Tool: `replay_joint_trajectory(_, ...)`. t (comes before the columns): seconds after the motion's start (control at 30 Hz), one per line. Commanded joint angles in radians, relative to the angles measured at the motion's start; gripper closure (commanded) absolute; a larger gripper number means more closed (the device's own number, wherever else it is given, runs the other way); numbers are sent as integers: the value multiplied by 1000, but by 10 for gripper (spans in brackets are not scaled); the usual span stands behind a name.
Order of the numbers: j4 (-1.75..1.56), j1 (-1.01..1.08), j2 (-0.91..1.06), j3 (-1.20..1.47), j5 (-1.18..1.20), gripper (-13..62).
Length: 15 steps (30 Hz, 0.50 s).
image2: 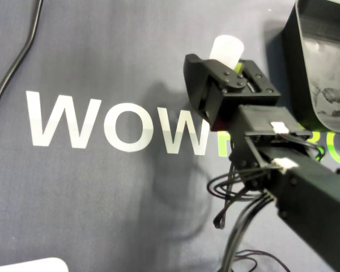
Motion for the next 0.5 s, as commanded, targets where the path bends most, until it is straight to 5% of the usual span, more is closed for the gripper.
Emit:
replay_joint_trajectory(0.0,-67,0,57,-6,-3,195)
replay_joint_trajectory(0.47,-54,32,235,103,-2,194)
